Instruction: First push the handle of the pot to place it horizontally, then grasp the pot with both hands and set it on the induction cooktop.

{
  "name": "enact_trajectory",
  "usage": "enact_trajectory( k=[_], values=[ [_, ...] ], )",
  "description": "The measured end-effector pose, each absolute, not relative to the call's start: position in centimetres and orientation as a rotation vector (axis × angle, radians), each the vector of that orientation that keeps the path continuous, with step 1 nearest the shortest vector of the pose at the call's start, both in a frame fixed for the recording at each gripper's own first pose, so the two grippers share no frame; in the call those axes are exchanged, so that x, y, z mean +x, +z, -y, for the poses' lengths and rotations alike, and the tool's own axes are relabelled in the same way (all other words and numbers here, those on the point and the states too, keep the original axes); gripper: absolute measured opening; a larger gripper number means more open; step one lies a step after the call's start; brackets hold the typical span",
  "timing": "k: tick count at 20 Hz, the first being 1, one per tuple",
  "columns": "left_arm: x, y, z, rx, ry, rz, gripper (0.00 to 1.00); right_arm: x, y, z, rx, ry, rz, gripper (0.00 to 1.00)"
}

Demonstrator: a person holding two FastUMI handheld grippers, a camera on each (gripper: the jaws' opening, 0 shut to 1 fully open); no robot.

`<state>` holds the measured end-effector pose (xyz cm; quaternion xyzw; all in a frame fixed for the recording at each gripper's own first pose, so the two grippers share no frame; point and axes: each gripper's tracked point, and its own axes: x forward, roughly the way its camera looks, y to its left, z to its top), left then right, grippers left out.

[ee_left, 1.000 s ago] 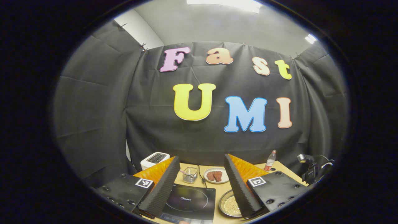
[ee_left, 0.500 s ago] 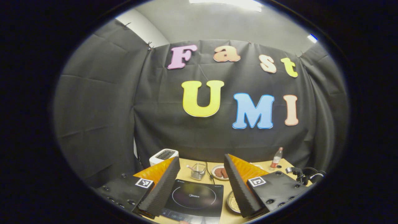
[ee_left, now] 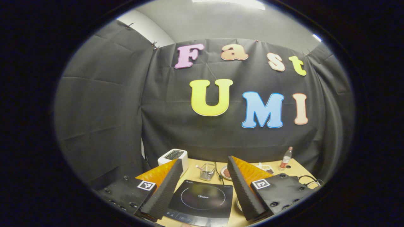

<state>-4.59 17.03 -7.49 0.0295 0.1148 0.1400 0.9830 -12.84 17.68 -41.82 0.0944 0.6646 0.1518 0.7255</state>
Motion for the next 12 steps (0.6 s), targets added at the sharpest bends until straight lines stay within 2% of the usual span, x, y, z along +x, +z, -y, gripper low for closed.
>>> enact_trajectory(
  k=[2,4,5,6,7,8,10,11,12],
  values=[
    [-4.7,-7.5,-17.3,0.067,0.288,-0.235,0.92,-12.6,-42.4,-17.4,0.205,0.324,-1.469,0.04],
    [-4.9,-7.8,-17.5,0.069,0.292,-0.238,0.92,-12.7,-42.8,-17.3,0.217,0.311,-1.474,0.04],
    [-4.9,-7.8,-17.5,0.066,0.292,-0.239,0.95,-12.6,-42.7,-17.3,0.237,0.308,-1.479,0.04],
    [-4.7,-7.7,-17.6,0.065,0.291,-0.240,0.92,-12.7,-43.0,-17.4,0.256,0.304,-1.482,0.04],
    [-4.6,-7.6,-17.5,0.066,0.291,-0.241,0.99,-12.6,-43.0,-17.4,0.269,0.300,-1.484,0.04],
    [-4.6,-7.8,-17.4,0.067,0.289,-0.244,0.92,-12.7,-43.1,-17.4,0.272,0.300,-1.484,0.03],
    [-4.3,-8.2,-17.2,0.068,0.281,-0.252,0.95,-12.7,-43.1,-17.2,0.265,0.306,-1.479,0.03],
    [-4.1,-8.2,-17.0,0.066,0.277,-0.255,0.92,-12.8,-43.1,-17.2,0.267,0.305,-1.476,0.03],
    [-4.0,-8.2,-16.8,0.065,0.273,-0.255,0.93,-12.7,-43.1,-17.0,0.273,0.300,-1.476,0.03]
  ],
)
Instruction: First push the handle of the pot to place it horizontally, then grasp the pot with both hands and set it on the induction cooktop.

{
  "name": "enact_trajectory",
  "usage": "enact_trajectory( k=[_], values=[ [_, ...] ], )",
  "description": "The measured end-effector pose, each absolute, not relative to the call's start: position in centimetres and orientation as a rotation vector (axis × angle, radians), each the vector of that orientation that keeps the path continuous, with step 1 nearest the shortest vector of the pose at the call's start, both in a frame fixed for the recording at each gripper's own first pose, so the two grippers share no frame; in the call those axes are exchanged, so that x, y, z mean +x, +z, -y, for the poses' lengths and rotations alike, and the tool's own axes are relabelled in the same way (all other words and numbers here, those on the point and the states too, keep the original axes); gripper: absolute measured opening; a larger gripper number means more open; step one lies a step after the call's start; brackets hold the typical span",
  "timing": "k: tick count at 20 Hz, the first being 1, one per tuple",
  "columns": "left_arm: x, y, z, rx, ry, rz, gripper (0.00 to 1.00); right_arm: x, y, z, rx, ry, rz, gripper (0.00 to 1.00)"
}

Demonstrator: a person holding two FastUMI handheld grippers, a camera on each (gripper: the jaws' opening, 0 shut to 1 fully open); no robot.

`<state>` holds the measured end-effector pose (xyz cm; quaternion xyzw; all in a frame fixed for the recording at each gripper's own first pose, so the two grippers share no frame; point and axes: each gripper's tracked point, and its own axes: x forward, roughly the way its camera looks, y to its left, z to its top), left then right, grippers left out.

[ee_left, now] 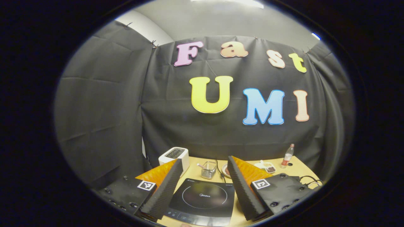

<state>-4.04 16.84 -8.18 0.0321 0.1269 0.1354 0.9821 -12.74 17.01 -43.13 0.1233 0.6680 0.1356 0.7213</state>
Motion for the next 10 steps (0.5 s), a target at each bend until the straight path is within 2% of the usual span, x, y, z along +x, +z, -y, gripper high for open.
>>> enact_trajectory(
  k=[1,3,4,7,8,10],
  values=[
    [-3.8,-8.2,-16.5,0.063,0.267,-0.256,0.95,-12.8,-43.2,-16.9,0.281,0.295,-1.476,0.03],
    [-3.4,-8.3,-16.0,0.065,0.255,-0.257,0.92,-12.8,-43.2,-16.5,0.295,0.289,-1.477,0.03],
    [-3.3,-8.5,-15.8,0.067,0.249,-0.259,0.95,-12.8,-43.2,-16.2,0.297,0.288,-1.477,0.03],
    [-2.9,-8.3,-15.0,0.067,0.233,-0.257,0.95,-12.6,-43.3,-15.3,0.302,0.276,-1.473,0.03],
    [-2.9,-8.4,-14.7,0.067,0.229,-0.258,0.92,-12.7,-43.3,-15.1,0.305,0.272,-1.473,0.03],
    [-2.6,-8.6,-14.0,0.066,0.218,-0.257,0.92,-12.8,-43.3,-14.3,0.309,0.265,-1.471,0.03]
  ],
)
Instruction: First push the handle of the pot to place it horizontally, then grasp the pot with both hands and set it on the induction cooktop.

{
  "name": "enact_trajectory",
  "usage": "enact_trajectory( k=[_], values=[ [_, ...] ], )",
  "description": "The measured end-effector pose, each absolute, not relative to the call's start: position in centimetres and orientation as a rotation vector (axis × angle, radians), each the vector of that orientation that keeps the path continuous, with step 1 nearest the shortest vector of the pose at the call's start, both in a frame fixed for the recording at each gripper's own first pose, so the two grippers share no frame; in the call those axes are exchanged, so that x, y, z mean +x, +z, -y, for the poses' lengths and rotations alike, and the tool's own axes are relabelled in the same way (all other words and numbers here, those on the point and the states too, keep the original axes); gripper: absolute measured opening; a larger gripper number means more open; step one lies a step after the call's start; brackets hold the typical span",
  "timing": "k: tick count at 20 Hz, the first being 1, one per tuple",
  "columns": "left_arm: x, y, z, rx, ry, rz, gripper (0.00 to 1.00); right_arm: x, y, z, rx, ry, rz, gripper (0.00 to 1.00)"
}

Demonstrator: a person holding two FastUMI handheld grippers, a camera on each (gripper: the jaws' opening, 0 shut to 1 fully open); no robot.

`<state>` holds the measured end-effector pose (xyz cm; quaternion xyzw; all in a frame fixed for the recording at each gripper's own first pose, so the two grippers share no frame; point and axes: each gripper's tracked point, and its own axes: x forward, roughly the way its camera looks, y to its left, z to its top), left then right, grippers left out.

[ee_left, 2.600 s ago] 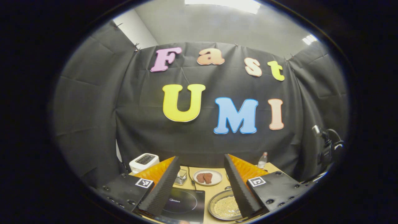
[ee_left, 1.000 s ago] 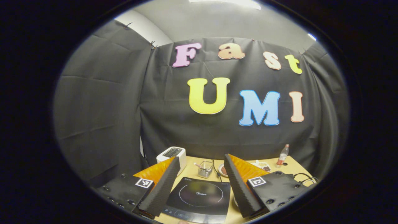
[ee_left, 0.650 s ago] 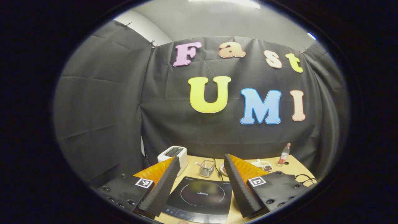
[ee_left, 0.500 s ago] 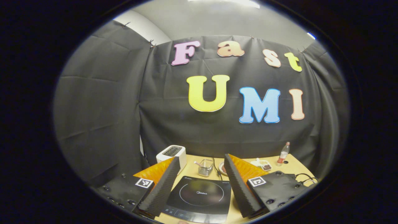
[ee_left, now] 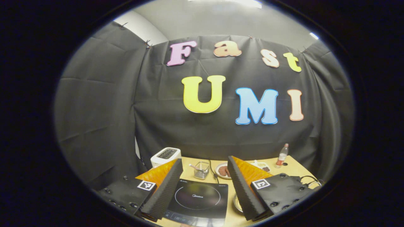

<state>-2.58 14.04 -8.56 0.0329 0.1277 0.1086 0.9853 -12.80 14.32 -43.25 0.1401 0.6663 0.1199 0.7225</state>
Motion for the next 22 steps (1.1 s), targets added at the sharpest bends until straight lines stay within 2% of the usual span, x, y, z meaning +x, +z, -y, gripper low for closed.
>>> enact_trajectory(
  k=[3,4,5,6,7,9,10,11,12,15,16,17,22],
  values=[
    [-2.2,-8.3,-13.1,0.066,0.202,-0.252,0.99,-12.7,-43.1,-13.1,0.316,0.250,-1.469,0.03],
    [-2.0,-8.3,-12.6,0.066,0.196,-0.250,0.92,-12.8,-43.2,-12.8,0.318,0.244,-1.467,0.03],
    [-1.9,-8.3,-12.2,0.067,0.190,-0.248,0.95,-12.7,-43.1,-12.3,0.320,0.238,-1.466,0.03],
    [-1.8,-8.2,-11.8,0.067,0.183,-0.248,0.92,-12.8,-43.1,-12.0,0.322,0.233,-1.465,0.03],
    [-1.7,-8.2,-11.4,0.069,0.178,-0.248,0.95,-12.7,-43.1,-11.6,0.326,0.227,-1.465,0.03],
    [-1.6,-8.2,-10.6,0.071,0.167,-0.248,0.95,-12.7,-43.1,-10.9,0.330,0.218,-1.464,0.03],
    [-1.6,-8.3,-10.2,0.072,0.163,-0.247,0.92,-12.8,-43.1,-10.5,0.332,0.212,-1.462,0.03],
    [-1.6,-8.1,-9.9,0.073,0.159,-0.247,0.95,-12.9,-43.1,-10.1,0.334,0.208,-1.462,0.03],
    [-1.6,-8.2,-9.6,0.074,0.155,-0.246,0.92,-12.8,-43.1,-9.7,0.336,0.204,-1.461,0.03],
    [-1.5,-8.0,-8.9,0.077,0.150,-0.245,0.92,-12.8,-43.1,-8.7,0.336,0.190,-1.460,0.03],
    [-1.6,-8.0,-8.7,0.077,0.151,-0.245,0.95,-12.8,-43.0,-8.3,0.339,0.185,-1.459,0.03],
    [-1.6,-7.9,-8.5,0.076,0.151,-0.243,0.92,-12.8,-43.1,-8.1,0.341,0.183,-1.460,0.03],
    [-1.7,-8.1,-7.7,0.077,0.144,-0.248,0.92,-12.5,-43.3,-6.4,0.339,0.170,-1.462,0.03]
  ],
)
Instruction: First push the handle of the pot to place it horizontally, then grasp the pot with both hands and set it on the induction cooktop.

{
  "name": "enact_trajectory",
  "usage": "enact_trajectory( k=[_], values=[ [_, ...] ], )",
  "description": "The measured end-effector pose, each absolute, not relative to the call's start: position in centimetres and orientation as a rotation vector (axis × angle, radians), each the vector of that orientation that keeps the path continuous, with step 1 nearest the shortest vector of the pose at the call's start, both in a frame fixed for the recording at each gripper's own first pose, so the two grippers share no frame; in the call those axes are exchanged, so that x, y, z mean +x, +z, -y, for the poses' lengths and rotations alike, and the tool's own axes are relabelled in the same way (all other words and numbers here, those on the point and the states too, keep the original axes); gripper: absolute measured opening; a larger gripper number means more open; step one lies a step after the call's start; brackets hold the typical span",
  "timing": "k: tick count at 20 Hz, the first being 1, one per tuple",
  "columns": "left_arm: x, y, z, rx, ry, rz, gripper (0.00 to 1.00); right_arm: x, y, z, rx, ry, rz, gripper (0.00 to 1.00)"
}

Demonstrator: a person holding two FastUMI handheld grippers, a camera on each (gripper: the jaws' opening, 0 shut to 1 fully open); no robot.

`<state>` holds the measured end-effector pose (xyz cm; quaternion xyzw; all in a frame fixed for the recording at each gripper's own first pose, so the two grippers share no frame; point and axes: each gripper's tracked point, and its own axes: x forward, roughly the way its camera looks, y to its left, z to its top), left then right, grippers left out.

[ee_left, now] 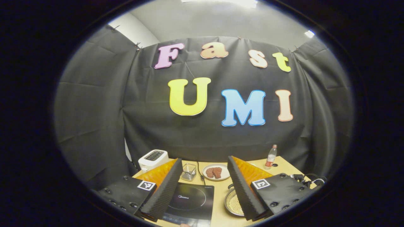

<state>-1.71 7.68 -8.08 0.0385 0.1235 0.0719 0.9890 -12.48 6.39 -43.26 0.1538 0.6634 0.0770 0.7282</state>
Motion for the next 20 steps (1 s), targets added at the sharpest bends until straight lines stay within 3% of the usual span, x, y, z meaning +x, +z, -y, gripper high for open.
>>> enact_trajectory(
  k=[2,3,8,14,15,16,20],
  values=[
    [-1.7,-8.2,-7.3,0.081,0.139,-0.251,0.95,-12.3,-43.3,-5.5,0.327,0.160,-1.462,0.03],
    [-1.6,-8.3,-7.0,0.083,0.136,-0.252,0.92,-12.2,-43.4,-5.0,0.320,0.154,-1.462,0.03],
    [-1.5,-8.4,-5.6,0.083,0.116,-0.254,0.95,-11.4,-43.6,-2.7,0.286,0.133,-1.461,0.03],
    [-1.4,-8.6,-4.3,0.088,0.105,-0.262,0.92,-10.5,-43.9,-0.6,0.268,0.118,-1.460,0.03],
    [-1.2,-8.6,-4.1,0.090,0.103,-0.262,0.99,-10.5,-44.1,-0.3,0.261,0.112,-1.463,0.03],
    [-1.3,-8.5,-3.9,0.093,0.102,-0.262,0.92,-10.5,-44.3,0.1,0.249,0.106,-1.468,0.02],
    [-1.3,-8.5,-3.2,0.102,0.098,-0.262,0.92,-9.5,-44.7,1.9,0.237,0.086,-1.477,0.03]
  ],
)
